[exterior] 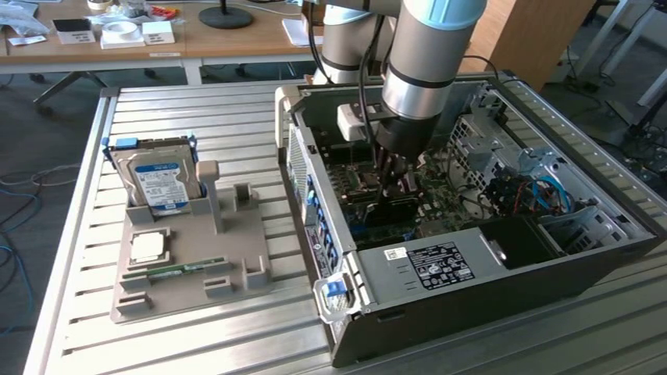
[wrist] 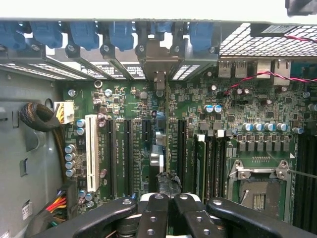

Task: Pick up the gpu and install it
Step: 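Press down on the gpu until it lock into place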

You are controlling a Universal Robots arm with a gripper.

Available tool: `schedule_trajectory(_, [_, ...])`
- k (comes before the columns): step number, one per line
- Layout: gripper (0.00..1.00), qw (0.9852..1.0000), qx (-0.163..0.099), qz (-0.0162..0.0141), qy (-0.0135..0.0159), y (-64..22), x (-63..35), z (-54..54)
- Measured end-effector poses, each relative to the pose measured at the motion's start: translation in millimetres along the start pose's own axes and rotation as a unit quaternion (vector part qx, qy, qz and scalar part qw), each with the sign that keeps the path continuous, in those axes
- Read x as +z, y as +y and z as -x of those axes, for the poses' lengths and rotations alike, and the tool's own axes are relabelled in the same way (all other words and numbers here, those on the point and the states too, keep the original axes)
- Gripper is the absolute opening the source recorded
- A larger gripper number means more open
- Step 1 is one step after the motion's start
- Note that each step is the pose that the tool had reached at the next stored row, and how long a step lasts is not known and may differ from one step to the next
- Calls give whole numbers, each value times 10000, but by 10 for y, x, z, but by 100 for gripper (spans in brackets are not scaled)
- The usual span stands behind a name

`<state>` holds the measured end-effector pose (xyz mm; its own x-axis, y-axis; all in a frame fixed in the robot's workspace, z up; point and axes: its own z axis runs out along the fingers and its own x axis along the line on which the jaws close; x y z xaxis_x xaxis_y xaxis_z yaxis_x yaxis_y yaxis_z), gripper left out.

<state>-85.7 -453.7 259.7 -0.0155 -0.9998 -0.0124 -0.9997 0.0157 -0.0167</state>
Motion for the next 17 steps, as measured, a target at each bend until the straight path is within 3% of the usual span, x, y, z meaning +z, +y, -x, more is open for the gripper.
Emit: schedule_trajectory(17, [11, 10000, 1, 1, 0, 27, 6, -12])
